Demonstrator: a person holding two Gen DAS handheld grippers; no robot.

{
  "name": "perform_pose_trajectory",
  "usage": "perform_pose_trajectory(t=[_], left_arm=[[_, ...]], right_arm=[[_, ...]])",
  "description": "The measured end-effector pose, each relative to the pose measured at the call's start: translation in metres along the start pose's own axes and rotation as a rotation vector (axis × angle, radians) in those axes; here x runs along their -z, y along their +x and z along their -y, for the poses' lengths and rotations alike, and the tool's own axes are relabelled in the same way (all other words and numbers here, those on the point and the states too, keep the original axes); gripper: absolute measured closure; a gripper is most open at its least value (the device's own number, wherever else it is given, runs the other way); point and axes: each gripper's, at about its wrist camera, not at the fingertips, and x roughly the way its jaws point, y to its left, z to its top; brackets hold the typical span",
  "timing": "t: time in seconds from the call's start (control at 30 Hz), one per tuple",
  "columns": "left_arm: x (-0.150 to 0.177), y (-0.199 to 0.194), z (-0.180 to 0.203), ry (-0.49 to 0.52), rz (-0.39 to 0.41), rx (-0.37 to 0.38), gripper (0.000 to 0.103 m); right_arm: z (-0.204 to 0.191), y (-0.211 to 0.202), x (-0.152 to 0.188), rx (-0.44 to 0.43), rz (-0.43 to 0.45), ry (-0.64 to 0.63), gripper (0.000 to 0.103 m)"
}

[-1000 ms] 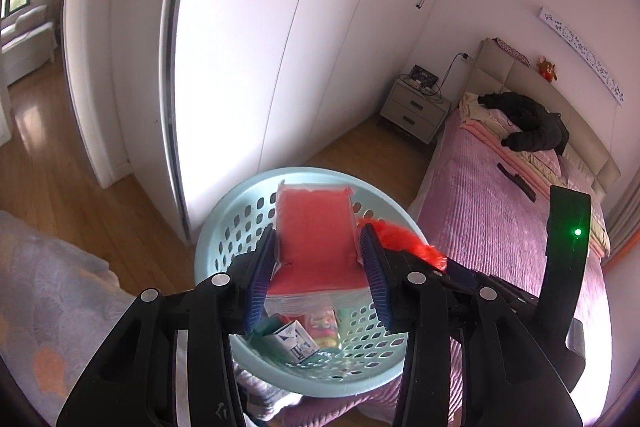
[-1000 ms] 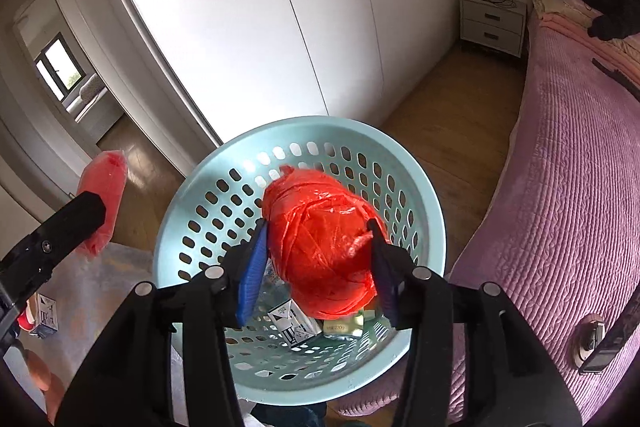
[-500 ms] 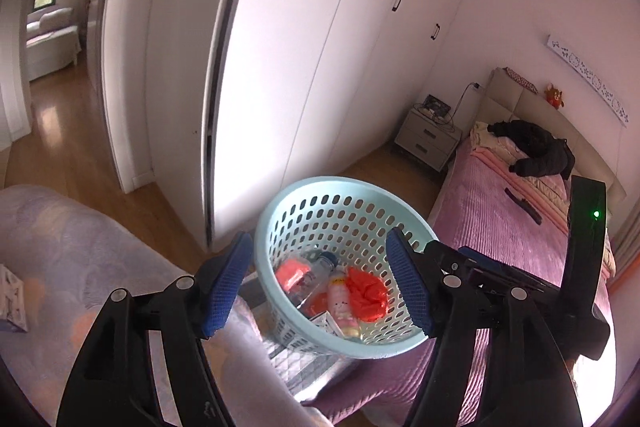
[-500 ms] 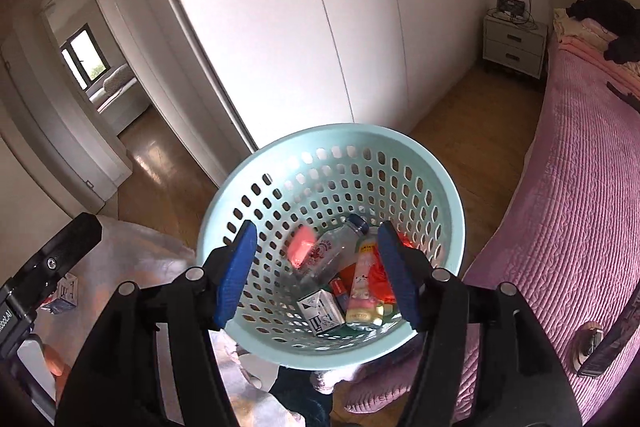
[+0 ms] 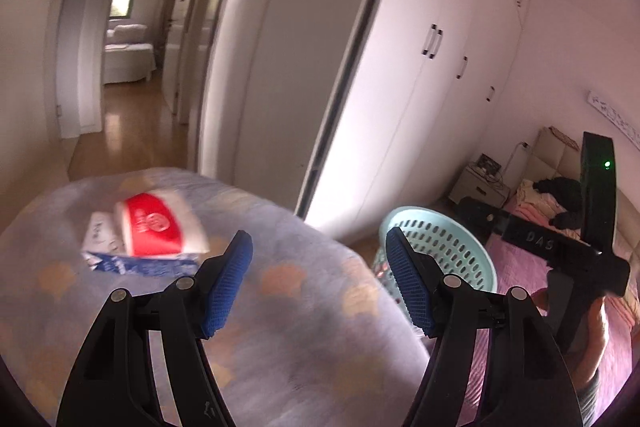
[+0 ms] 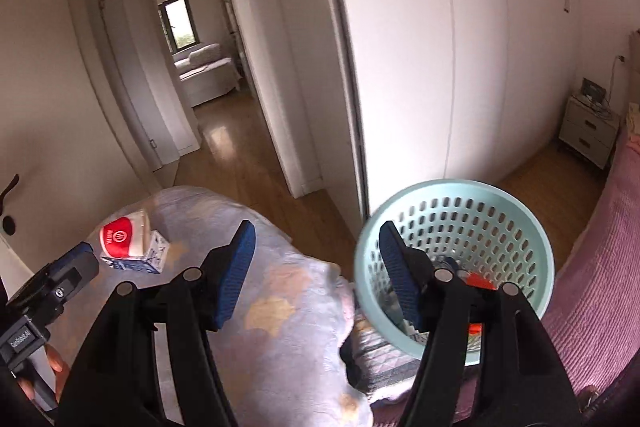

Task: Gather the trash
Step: 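Move both tools back to the table toward the milk carton and paper cup, then grasp the white milk carton with the left tool while the right tool grasps the red paper cup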

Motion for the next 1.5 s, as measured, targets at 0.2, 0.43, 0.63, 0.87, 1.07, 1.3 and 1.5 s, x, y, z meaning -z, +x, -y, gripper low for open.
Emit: perform_pose_trajectory(t=[0.2,0.43,0.63,0.87,1.07,1.3,1.5], left_arm=[[0.022,-0.026,-0.077,-0.117,-0.011,-0.164,0.036],[0.034,-0.034,-0.145,-0.246,-0.053,-0.261,0.036],[0.022,-0.022,-0.169,-0.236,-0.104,-0.250,0.036],[0.011,0.008,-0.187,-0.166,-0.209,-0.167,0.036],[0.004,0.028,-0.196,-0.120,-0.252,-0.121,0.036],[0.001,0.050,-0.199,-0.084,-0.278,-0.098,0.036],[0.000,0.060,-0.193,-0.069,-0.280,-0.069,0.036]], right_arm=[[-0.083,0.031,0.003,-0.177,-0.038,-0.112,0.039],[-0.152,0.086,0.007,-0.325,-0.164,-0.149,0.024],[-0.185,0.121,0.012,-0.341,-0.240,-0.144,0.021],[-0.209,0.142,0.017,-0.311,-0.258,-0.159,0.020],[-0.219,0.157,0.015,-0.320,-0.282,-0.163,0.020],[-0.215,0.171,0.016,-0.338,-0.310,-0.154,0.031],[-0.210,0.163,0.017,-0.347,-0.292,-0.160,0.032]])
